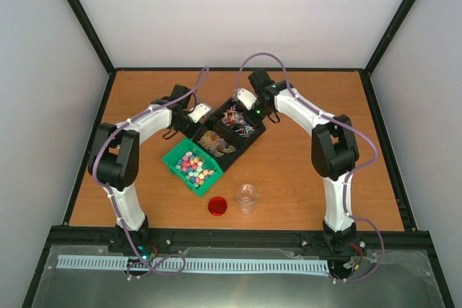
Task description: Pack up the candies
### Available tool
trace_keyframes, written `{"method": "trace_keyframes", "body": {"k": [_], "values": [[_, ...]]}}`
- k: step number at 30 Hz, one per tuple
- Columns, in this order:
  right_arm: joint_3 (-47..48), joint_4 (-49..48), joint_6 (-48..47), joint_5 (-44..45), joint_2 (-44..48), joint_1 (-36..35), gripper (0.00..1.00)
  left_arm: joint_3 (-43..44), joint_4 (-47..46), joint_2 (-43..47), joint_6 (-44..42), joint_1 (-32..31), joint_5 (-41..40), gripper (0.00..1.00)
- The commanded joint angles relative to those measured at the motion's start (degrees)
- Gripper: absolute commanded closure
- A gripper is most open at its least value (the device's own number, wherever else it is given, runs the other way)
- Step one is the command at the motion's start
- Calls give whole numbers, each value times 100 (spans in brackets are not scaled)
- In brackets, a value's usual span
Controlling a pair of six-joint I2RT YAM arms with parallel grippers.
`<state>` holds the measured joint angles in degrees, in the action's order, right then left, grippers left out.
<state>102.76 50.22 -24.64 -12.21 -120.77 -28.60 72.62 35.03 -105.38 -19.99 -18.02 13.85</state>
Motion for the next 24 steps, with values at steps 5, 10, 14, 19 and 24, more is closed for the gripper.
{"method": "trace_keyframes", "body": {"k": [5,10,14,19,24], "values": [[-2234,-1727,183,-506,546,190,97,295,9,-90,-742,-19,767,99],[-3127,-3056,156,-1005,966,416,97,351,158,-155,-664,93,998,99],[-3212,-3519,276,-1760,1119,661,97,491,312,-272,-624,209,999,99],[-3618,-4096,292,-2132,1405,707,97,742,393,-373,-593,375,951,99],[-4070,-4751,551,-2185,1556,707,97,927,515,-453,-612,524,897,99]]}}
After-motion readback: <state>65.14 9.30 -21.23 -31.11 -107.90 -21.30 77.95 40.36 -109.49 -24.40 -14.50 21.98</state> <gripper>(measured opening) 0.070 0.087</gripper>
